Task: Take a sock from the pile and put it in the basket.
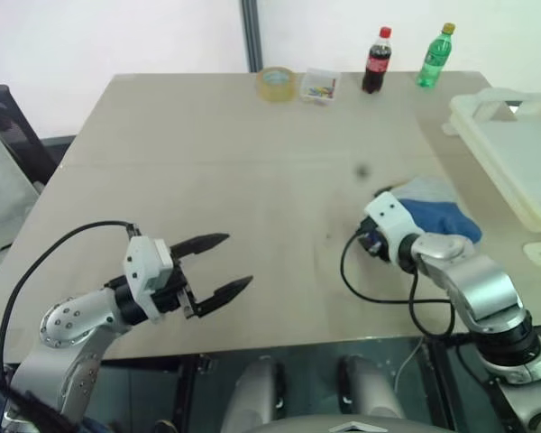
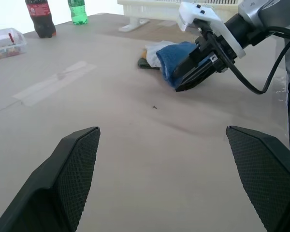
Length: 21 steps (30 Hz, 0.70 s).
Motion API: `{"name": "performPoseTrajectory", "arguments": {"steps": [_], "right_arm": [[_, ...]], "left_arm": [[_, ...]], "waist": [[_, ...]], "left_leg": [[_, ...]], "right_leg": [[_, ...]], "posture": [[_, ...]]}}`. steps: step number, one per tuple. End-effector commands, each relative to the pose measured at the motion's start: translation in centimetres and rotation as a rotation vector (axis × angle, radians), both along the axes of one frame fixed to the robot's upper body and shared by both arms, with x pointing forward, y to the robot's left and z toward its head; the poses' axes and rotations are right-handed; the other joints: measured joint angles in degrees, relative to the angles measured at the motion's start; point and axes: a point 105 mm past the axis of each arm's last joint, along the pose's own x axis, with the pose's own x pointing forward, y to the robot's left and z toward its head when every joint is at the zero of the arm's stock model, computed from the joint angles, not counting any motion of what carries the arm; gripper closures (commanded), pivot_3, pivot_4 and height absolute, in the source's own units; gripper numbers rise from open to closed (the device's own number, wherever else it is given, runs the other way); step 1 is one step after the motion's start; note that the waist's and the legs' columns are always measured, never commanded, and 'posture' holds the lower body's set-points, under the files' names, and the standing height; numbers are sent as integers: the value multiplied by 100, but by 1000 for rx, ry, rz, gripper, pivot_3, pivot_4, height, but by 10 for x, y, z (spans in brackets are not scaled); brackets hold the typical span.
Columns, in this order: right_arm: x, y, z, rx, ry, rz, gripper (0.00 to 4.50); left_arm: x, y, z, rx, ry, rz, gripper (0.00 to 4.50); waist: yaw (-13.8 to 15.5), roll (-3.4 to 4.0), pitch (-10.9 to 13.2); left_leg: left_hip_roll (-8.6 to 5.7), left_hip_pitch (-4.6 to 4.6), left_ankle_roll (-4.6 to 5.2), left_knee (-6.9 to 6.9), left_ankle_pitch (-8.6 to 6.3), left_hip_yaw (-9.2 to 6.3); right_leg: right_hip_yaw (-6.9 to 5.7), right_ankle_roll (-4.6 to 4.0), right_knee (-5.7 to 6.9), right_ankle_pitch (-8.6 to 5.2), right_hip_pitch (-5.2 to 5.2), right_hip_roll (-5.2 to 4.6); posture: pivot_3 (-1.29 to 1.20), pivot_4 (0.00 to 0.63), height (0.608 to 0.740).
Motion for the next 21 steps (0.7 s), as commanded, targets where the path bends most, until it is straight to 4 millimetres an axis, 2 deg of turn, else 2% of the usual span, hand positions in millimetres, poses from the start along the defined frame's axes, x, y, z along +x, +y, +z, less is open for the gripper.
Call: {"name": "performPoseTrajectory", "arguments": {"steps": [1,8,15,19,20,21], "right_arm": [[4,-2,7,25,-12,-28,2671],[16,-11,2,82,36,-172,2671],[17,-11,-10,71,119,-229,2671],[15,-11,-14,69,138,-236,3610],[14,-12,-15,67,139,-238,4141],[14,-12,-15,66,140,-240,4483]], "left_arm": [[-1,-2,5,9,-28,-10,0],[-3,-4,3,6,-28,-4,0],[-3,-5,2,0,-33,7,0],[-4,-6,1,-3,-35,11,0],[-4,-5,1,-3,-35,11,0],[-4,-5,1,-4,-35,12,0]], "waist": [[-1,0,0],[-12,0,-1],[-11,-8,-9],[-10,-8,-9],[-10,-9,-9],[-9,-8,-9]], "left_leg": [[0,0,0,0,0,0],[1,5,-3,0,2,0],[2,8,-5,0,2,-2],[2,11,-5,0,2,-2],[2,11,-5,0,2,-2],[2,11,-5,0,2,-2]], "right_leg": [[0,0,0,0,0,0],[0,0,4,0,-1,1],[-1,-1,5,0,0,0],[0,-2,5,1,1,-2],[-1,-2,5,1,1,-2],[-1,-2,5,1,1,-2]], "posture": [[0,150,740],[0,150,740],[0,150,740],[0,150,740],[0,150,740],[0,150,740]]}}
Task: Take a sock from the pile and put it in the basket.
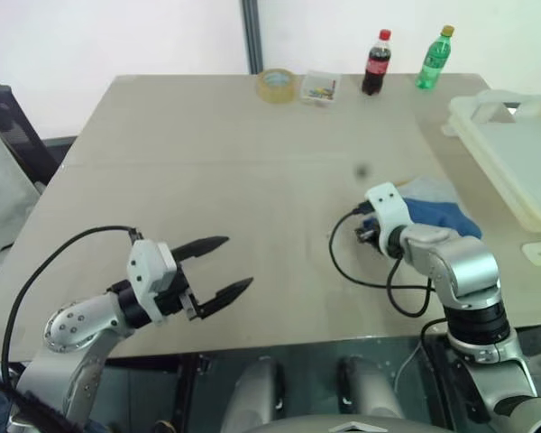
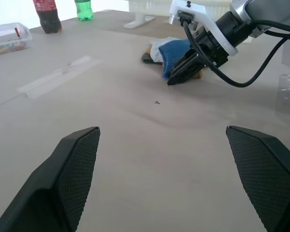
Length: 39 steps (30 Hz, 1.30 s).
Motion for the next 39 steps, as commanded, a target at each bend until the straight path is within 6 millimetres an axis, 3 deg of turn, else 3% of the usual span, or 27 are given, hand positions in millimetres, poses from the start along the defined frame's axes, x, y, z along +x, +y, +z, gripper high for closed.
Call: {"name": "performPoseTrajectory", "arguments": {"steps": [1,10,18,27,35,39], "right_arm": [[-4,-10,-15,-22,70,-38,4483],[-6,-6,-12,-13,54,-17,4483],[-21,46,10,96,28,225,4483],[-14,89,13,95,-6,340,4483],[-11,155,25,165,-36,494,4483],[-15,179,35,192,-72,557,4483]], "left_arm": [[-3,-6,8,5,-50,-26,0],[-3,-6,9,2,-47,-30,0],[-3,-4,8,4,-44,-31,0],[0,-1,8,11,-51,-26,0],[-4,3,7,13,-59,6,0],[-8,5,7,11,-58,24,0]], "waist": [[0,0,0],[3,1,1],[-48,4,4],[-133,6,9],[-155,9,11],[-144,10,12]], "left_leg": [[0,0,0,0,0,0],[0,0,-1,-3,-1,-1],[1,-2,0,-20,0,0],[0,-4,-9,-38,6,-2],[1,-4,-16,-47,10,-2],[1,-9,-19,-50,12,-3]], "right_leg": [[0,0,0,0,0,0],[-1,0,-1,0,-1,-3],[1,-1,-3,0,-7,-3],[-1,-5,-9,-3,-10,0],[-2,-5,-7,-3,-16,5],[-4,-5,-8,-3,-21,4]], "posture": [[0,150,740],[0,150,740],[0,150,740],[0,150,740],[0,150,740],[0,150,740]]}}
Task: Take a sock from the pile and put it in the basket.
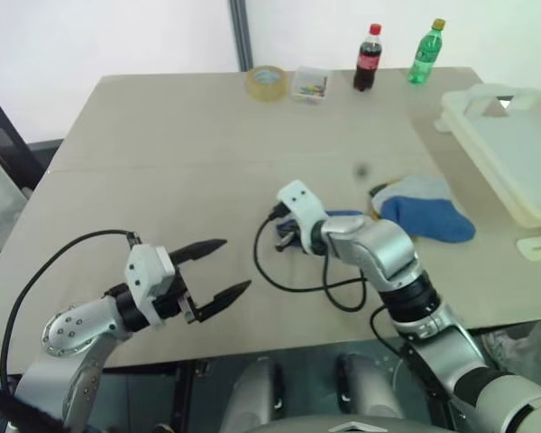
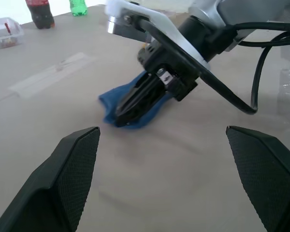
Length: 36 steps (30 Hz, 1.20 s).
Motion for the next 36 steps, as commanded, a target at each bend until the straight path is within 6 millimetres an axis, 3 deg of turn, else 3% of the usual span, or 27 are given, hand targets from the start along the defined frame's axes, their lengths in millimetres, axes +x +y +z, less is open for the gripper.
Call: {"name": "performPoseTrajectory", "arguments": {"steps": [1,5,8,10,11,12,17,19,21,29,33,36], "right_arm": [[-3,22,22,66,-80,67,4483],[-10,41,57,211,-102,123,4483],[-15,45,98,401,-52,134,4483],[-11,33,126,572,48,85,4483],[-4,17,130,625,111,45,4483],[3,2,126,650,165,-3,4483],[43,-96,57,558,312,-455,4483],[48,-130,37,494,301,-582,4483],[42,-150,21,422,303,-627,4483],[8,-153,-9,171,268,-510,4483],[-7,-137,-9,91,209,-352,4483],[-7,-112,-8,36,120,-240,4483]], "left_arm": [[-5,0,12,2,-60,6,0],[-8,5,12,4,-59,29,0],[-9,15,14,11,-66,64,0],[-9,25,17,11,-72,96,0],[-9,31,18,8,-77,115,0],[-9,35,19,5,-82,128,0],[-6,42,19,-26,-97,162,0],[-7,42,17,-24,-94,164,0],[-6,40,15,-30,-90,159,0],[2,35,14,-26,-86,119,0],[4,33,14,-27,-87,102,0],[7,31,13,-33,-85,93,0]], "waist": [[4,1,1],[-3,2,2],[20,3,3],[34,3,3],[36,3,3],[43,2,3],[-18,8,1],[-3,8,-1],[26,15,4],[-20,23,9],[2,19,7],[-22,15,5]], "left_leg": [[0,-1,0,0,0,0],[0,-2,-3,0,0,-1],[1,-5,-7,-2,3,-4],[0,-15,-27,-1,-8,-11],[-2,-19,-32,-1,-10,-12],[-2,-25,-33,0,-11,-13],[0,-75,-39,-2,20,-12],[0,-75,-40,-11,23,-13],[-3,-81,-39,-12,23,-15],[1,-67,-12,0,10,-7],[6,-62,-18,6,14,-14],[4,-63,-17,7,14,-10]], "right_leg": [[0,0,0,0,0,-1],[-1,0,1,0,-10,-3],[-2,-1,5,0,-16,-2],[-9,-1,4,1,-18,-7],[-10,-2,3,1,-20,-10],[-11,-3,3,2,-24,-11],[-13,-12,13,9,-72,-4],[-14,-13,12,8,-75,2],[-18,-14,10,7,-75,1],[-7,-10,17,6,-67,14],[-8,-10,21,6,-58,21],[-5,-9,18,7,-58,19]], "posture": [[0,150,740],[0,150,740],[0,150,740],[0,150,740],[0,150,740],[0,150,740],[0,150,740],[0,150,740],[0,150,740],[0,150,740],[0,150,740],[0,150,740]]}}
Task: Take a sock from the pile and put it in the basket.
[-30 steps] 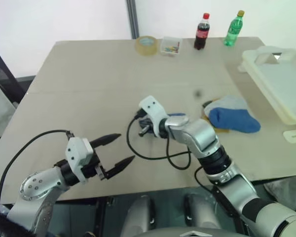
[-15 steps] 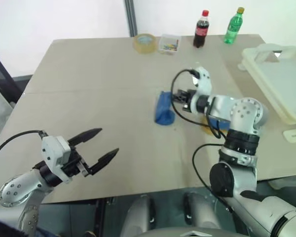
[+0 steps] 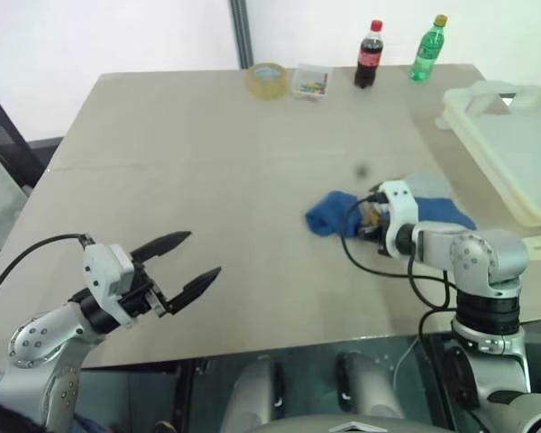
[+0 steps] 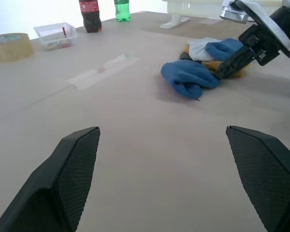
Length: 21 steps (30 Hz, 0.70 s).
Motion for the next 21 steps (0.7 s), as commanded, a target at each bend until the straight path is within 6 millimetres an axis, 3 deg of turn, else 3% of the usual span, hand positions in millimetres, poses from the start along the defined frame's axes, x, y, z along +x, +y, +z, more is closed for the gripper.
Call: {"name": "performPoseTrajectory", "arguments": {"steps": [1,4,6,7,12,17,21], "right_arm": [[0,43,8,-25,-112,166,4483],[18,85,46,81,-252,198,4483],[24,100,62,118,-304,212,4483],[29,115,79,158,-350,225,4483],[25,174,149,334,-485,327,4483],[13,197,172,388,-515,392,4483],[5,208,177,409,-515,434,4483]], "left_arm": [[3,-4,4,7,-23,-24,0],[6,-3,4,8,-23,-25,0],[7,-1,4,9,-24,-23,0],[8,0,4,11,-25,-21,0],[8,1,4,10,-32,-11,0],[7,2,4,7,-33,-3,0],[5,3,3,7,-31,3,0]], "waist": [[-20,-1,0],[-85,1,4],[-86,1,5],[-73,0,5],[-35,-2,5],[31,-7,1],[9,-6,2]], "left_leg": [[0,2,0,0,0,1],[1,10,-5,1,3,6],[6,5,-15,1,9,1],[9,1,-18,1,11,-6],[14,-11,-24,1,14,-5],[17,-14,-44,-4,24,-9],[15,-12,-43,-4,24,-7]], "right_leg": [[1,0,2,0,0,1],[6,0,6,1,-1,18],[6,8,11,13,-8,29],[2,13,11,17,-9,31],[2,13,2,18,-11,25],[-10,11,1,18,-11,19],[-9,11,2,19,-12,14]], "posture": [[0,150,740],[0,150,740],[0,150,740],[0,150,740],[0,150,740],[0,150,740],[0,150,740]]}}
